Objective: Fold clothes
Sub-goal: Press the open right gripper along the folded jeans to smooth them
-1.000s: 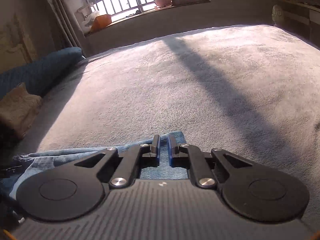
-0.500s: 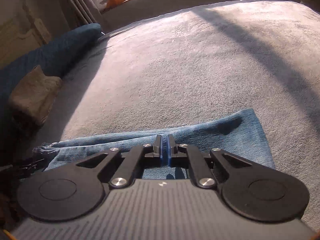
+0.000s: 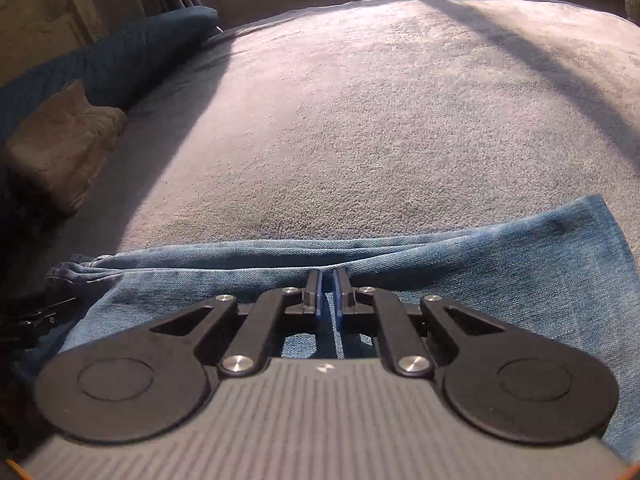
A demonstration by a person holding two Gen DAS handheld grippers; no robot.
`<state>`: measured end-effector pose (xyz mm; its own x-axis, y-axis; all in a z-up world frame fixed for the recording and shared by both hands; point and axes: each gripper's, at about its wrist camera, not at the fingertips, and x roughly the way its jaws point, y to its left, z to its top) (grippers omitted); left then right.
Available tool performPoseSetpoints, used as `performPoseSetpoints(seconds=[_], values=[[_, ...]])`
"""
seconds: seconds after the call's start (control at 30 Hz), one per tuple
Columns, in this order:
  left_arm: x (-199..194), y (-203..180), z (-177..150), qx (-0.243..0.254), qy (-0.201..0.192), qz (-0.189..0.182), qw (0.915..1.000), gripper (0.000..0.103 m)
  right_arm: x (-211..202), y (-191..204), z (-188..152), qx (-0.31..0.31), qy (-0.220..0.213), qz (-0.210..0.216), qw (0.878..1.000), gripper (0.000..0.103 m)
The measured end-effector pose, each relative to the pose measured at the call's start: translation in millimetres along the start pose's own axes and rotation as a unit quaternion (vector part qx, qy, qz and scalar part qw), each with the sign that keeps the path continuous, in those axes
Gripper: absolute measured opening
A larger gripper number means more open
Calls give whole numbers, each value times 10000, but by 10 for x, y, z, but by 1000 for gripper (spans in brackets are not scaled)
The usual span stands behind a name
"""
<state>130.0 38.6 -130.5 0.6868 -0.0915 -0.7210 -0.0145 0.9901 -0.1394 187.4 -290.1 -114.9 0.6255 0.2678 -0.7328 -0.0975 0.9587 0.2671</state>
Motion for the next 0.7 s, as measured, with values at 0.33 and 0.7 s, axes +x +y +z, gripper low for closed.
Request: performPoseSetpoints(seconds=[0.33,0.7], values=[[55,105,33,-53,83,-229,9997,103,40,139,6,-183,26,-419,9989,5],[114,171,105,59,337,-408,9986,103,56,341,6,-348,68,-976,9946,7]])
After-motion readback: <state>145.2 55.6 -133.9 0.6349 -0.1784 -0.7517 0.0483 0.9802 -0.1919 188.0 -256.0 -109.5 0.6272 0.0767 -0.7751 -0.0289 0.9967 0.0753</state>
